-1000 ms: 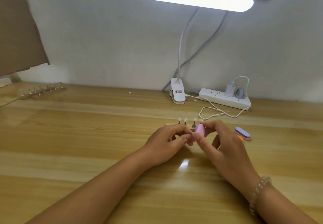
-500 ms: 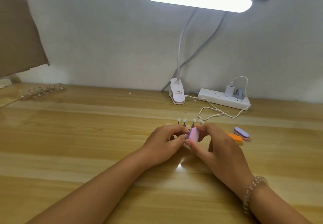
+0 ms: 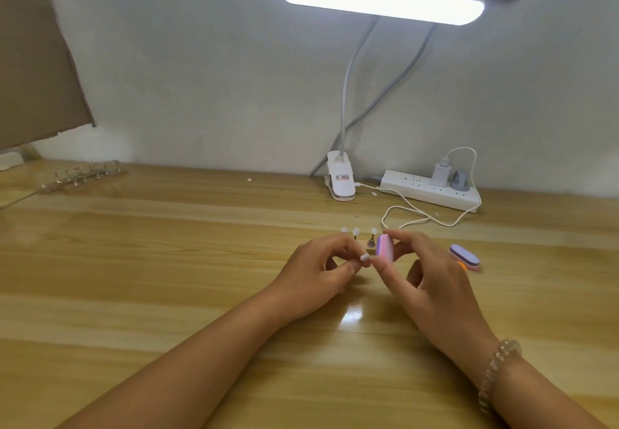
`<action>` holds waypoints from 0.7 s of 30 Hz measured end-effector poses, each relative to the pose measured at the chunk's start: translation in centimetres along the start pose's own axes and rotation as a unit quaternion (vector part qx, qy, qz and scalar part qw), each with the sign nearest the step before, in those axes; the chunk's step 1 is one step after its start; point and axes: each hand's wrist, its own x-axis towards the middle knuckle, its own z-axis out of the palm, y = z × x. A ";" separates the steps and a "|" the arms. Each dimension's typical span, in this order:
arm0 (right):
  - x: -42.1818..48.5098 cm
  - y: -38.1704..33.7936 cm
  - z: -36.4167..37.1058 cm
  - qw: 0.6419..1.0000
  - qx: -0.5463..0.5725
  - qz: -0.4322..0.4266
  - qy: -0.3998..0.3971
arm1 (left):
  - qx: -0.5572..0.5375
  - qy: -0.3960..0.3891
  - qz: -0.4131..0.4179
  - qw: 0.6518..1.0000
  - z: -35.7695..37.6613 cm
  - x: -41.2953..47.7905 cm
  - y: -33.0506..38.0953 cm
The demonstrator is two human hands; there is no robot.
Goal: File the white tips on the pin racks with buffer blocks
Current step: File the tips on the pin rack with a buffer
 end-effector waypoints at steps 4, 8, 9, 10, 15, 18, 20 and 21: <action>-0.5 -0.7 0.5 0.993 -0.074 -0.070 -0.057 | -0.012 -0.005 -0.003 1.000 0.0 0.2 -0.2; 0.2 -0.1 -0.1 0.998 -0.060 -0.008 -0.003 | -0.018 0.002 -0.009 1.000 0.2 0.2 -0.4; 0.1 -0.3 -0.2 0.998 -0.060 -0.015 0.006 | -0.020 0.001 -0.010 1.000 0.2 0.2 -0.4; -0.1 -0.5 -0.3 0.997 -0.065 -0.035 0.002 | -0.022 -0.001 -0.009 1.000 0.1 0.2 -0.3; -0.5 -0.6 0.5 0.992 -0.095 -0.049 -0.069 | 0.022 -0.005 -0.003 1.000 0.1 0.3 -0.4; 0.1 0.1 0.1 0.996 -0.081 0.013 -0.032 | 0.010 0.006 -0.003 1.000 0.2 0.2 -0.3; 0.1 0.1 -0.2 0.998 -0.057 0.033 -0.004 | 0.010 0.015 0.000 1.000 0.2 0.1 -0.1; 0.0 0.0 -0.2 0.998 -0.059 0.031 -0.002 | 0.011 0.032 0.000 0.999 0.2 0.1 -0.1</action>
